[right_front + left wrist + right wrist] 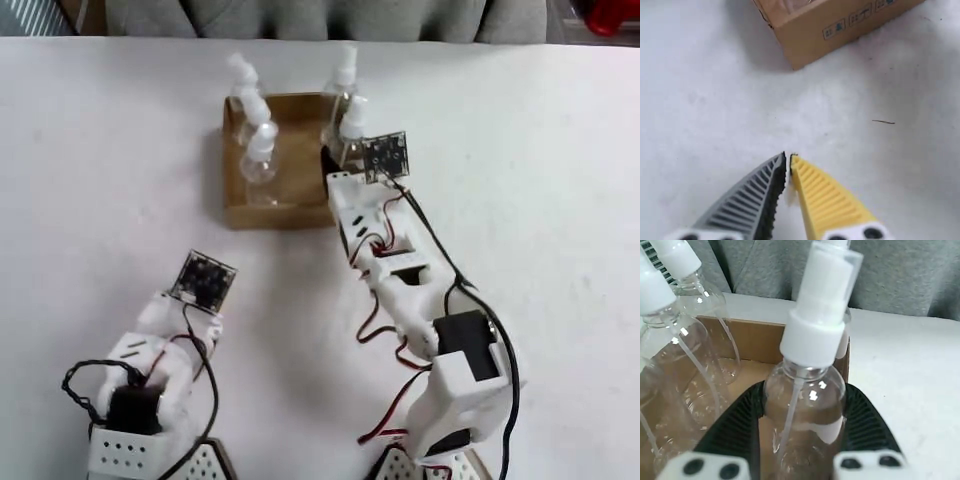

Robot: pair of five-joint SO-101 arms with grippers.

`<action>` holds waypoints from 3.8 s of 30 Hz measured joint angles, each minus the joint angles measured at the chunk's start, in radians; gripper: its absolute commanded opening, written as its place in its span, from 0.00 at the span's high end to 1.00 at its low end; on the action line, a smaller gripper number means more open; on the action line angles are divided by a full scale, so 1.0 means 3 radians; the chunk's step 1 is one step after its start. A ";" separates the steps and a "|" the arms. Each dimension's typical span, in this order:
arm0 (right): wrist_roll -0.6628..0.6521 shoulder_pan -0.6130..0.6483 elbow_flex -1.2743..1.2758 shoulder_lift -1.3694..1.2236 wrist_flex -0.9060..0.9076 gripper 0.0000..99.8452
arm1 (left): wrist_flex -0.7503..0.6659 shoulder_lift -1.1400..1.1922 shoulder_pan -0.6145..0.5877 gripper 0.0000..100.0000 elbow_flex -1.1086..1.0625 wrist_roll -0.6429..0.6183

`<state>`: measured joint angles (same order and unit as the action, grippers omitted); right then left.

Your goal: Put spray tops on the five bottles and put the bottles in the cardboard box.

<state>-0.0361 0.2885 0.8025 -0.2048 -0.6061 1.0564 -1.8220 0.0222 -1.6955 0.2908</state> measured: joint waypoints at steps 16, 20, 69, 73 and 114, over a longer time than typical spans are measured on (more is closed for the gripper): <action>0.0000 0.0000 0.0000 0.0000 0.0000 0.98 | 0.0000 0.0000 0.0000 0.98 0.0000 0.0000; 0.0000 0.0000 0.0000 0.0000 0.0000 0.98 | 0.0000 0.0000 0.0000 0.98 0.0000 0.0000; 0.0000 0.0113 0.0143 0.0000 -0.0005 0.71 | 0.0000 0.0000 0.0000 0.98 0.0000 0.0000; 0.0000 0.0113 0.0143 0.0000 -0.0005 0.71 | 0.0000 0.0000 0.0000 0.98 0.0000 0.0000; 0.0230 0.0230 0.0205 0.0000 -0.0143 0.59 | 0.0000 0.0000 0.0000 0.98 0.0000 0.0000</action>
<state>0.0330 0.3575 0.8638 -0.2048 -0.6490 1.0564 -1.8220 0.0222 -1.6955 0.2908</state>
